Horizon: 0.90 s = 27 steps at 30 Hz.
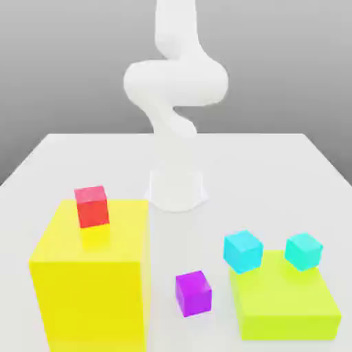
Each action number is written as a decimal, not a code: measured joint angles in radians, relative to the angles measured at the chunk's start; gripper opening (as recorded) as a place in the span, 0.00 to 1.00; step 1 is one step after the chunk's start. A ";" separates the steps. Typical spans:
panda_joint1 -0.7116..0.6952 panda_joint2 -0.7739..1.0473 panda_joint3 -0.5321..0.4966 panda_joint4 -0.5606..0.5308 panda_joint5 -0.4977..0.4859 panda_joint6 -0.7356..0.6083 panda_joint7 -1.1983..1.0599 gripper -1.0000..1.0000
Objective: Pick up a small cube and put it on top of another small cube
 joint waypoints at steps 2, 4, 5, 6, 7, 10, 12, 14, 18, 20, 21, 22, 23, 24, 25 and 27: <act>0.001 0.066 0.000 -0.033 0.050 0.036 0.063 0.50; 0.001 0.130 0.006 -0.065 0.094 0.069 0.125 0.50; 0.001 0.162 0.010 -0.080 0.114 0.085 0.158 0.50; 0.000 0.194 0.017 -0.095 0.133 0.101 0.190 0.50; -0.001 0.225 0.024 -0.111 0.150 0.117 0.225 0.50; -0.006 0.319 0.051 -0.157 0.193 0.166 0.333 0.50; -0.011 0.381 0.072 -0.188 0.212 0.200 0.413 0.50; -0.021 0.441 0.098 -0.219 0.223 0.235 0.498 0.50; -0.038 0.559 0.143 -0.284 0.204 0.311 0.698 0.50; -0.048 0.617 0.160 -0.318 0.170 0.352 0.815 0.50; -0.052 0.644 0.165 -0.335 0.145 0.373 0.879 0.50; -0.055 0.672 0.167 -0.352 0.114 0.393 0.948 0.50; -0.058 0.699 0.166 -0.369 0.076 0.414 1.022 0.50; -0.055 0.725 0.159 -0.386 0.030 0.434 1.100 0.50; -0.058 0.750 0.154 -0.402 -0.024 0.453 1.186 0.50; -0.047 0.798 0.128 -0.410 -0.088 0.491 1.271 0.50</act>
